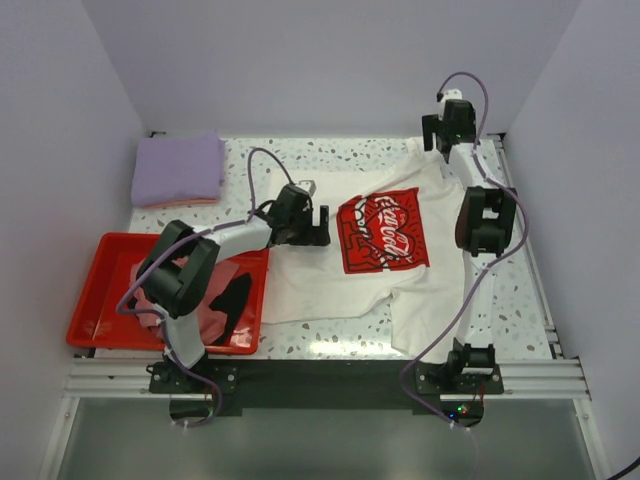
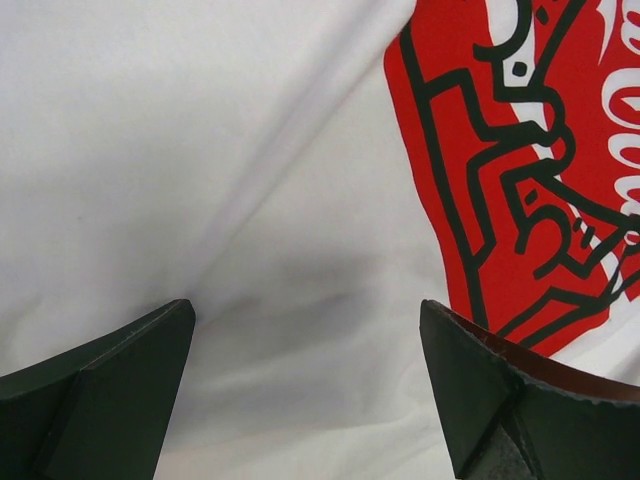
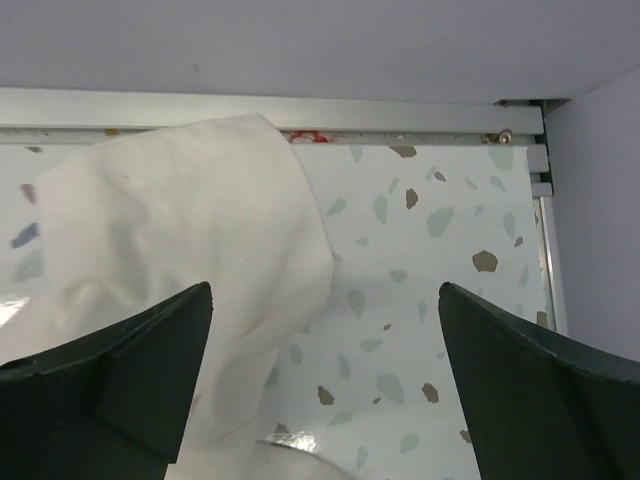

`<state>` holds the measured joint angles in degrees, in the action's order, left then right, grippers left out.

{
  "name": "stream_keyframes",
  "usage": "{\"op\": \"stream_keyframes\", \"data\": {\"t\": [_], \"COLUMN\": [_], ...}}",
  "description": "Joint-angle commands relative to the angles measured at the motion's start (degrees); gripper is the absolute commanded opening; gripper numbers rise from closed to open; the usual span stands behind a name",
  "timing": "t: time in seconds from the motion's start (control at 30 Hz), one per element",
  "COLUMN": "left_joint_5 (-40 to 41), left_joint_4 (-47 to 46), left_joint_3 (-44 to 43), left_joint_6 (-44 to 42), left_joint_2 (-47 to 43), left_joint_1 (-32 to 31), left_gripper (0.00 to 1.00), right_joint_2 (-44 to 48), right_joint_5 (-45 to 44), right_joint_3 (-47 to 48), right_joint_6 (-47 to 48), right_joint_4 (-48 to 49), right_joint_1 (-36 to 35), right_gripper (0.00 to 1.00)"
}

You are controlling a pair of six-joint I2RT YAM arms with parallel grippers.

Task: Fold and stack the t-shirts
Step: Flatten the tshirt out

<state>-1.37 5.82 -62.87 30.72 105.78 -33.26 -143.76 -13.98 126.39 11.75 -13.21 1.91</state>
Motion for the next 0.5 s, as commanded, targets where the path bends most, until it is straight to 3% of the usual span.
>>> {"op": "stream_keyframes", "data": {"t": [0.0, 0.2, 0.33, 0.47], "left_joint_5": [-2.7, 2.7, 5.2, 4.2], "left_joint_4": [2.4, 4.4, 8.5, 13.0], "left_joint_3": [-4.4, -13.5, -23.8, -34.8], "left_joint_6": [-2.2, -4.2, -4.2, -3.9], "left_joint_2": [-2.1, -2.2, 7.2, 16.2], "left_joint_1": [0.2, 0.7, 2.8, 5.1], "left_gripper": [1.0, 1.0, 1.0, 1.0], "right_joint_2": [8.1, 16.2, 21.8, 25.5], "right_joint_5": [0.0, -3.4, -2.6, -0.3], "right_joint_3": [-1.9, -10.4, -19.1, -24.3], "right_joint_6": [-2.3, -8.4, -18.6, -20.4], "right_joint_4": [1.3, 0.4, -0.3, -2.9], "right_joint_1": [-3.6, -6.3, -6.1, -5.8], "right_gripper": [0.99, 0.99, 0.99, 0.99]}}
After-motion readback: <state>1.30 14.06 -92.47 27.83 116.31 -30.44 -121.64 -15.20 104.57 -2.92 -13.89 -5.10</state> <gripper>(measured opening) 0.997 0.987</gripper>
